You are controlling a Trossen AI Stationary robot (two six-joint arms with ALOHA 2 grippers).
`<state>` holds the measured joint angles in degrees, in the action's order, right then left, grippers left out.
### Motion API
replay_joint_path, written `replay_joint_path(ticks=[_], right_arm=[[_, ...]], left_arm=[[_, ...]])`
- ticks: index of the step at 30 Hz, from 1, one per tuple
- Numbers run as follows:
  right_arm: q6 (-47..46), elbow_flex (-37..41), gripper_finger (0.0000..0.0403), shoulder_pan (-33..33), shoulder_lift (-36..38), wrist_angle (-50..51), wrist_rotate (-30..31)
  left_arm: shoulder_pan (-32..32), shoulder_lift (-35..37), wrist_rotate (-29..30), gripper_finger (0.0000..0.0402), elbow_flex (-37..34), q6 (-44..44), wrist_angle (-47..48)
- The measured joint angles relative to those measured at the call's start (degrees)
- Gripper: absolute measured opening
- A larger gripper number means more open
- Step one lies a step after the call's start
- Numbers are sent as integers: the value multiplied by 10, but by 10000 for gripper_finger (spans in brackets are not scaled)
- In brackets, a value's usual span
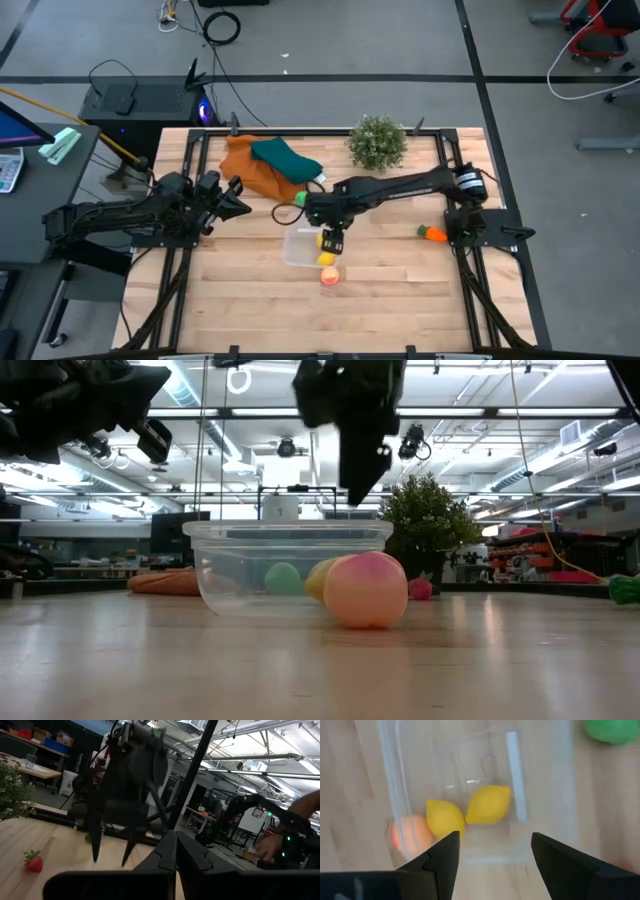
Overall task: Pick and placing Produce into tupperware
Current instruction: Put the orange carrot into the transparent container
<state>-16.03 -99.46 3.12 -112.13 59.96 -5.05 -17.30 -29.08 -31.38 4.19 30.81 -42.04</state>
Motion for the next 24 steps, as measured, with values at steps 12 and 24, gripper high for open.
replay_joint_path(ticks=[12,24], right_arm=[[-39,49,208,25,113,109,5],[-190,298,199,86,304,118,7]], left_arm=[[0,0,0,15,0,0,0],[0,0,0,18,0,1,1]])
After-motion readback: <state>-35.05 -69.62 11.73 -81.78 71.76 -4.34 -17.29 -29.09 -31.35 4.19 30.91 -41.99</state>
